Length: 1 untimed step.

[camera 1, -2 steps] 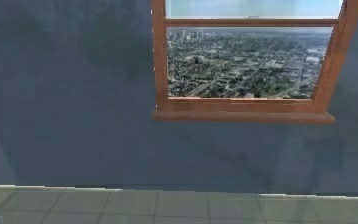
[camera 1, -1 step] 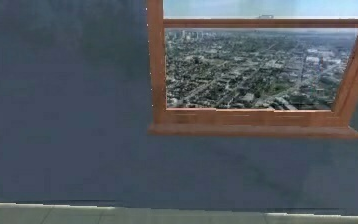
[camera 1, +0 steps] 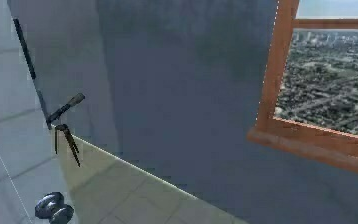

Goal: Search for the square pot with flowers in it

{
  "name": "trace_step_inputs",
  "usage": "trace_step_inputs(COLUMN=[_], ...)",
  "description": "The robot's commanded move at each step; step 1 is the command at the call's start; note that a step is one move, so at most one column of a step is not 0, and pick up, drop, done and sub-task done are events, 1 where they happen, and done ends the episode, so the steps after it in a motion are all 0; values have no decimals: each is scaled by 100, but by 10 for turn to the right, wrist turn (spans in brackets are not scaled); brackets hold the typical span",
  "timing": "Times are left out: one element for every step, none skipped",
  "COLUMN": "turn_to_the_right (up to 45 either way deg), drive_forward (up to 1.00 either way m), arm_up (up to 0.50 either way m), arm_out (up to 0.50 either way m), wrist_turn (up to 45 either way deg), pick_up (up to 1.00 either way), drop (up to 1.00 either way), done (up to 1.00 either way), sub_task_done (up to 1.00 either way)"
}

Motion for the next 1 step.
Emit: trace_step_inputs(turn_to_the_right=[0], drive_forward=[70], arm_up=[0], arm_out=[0], wrist_turn=[0], pick_up=[0], drop=[0], done=[0], sub_task_done=[0])
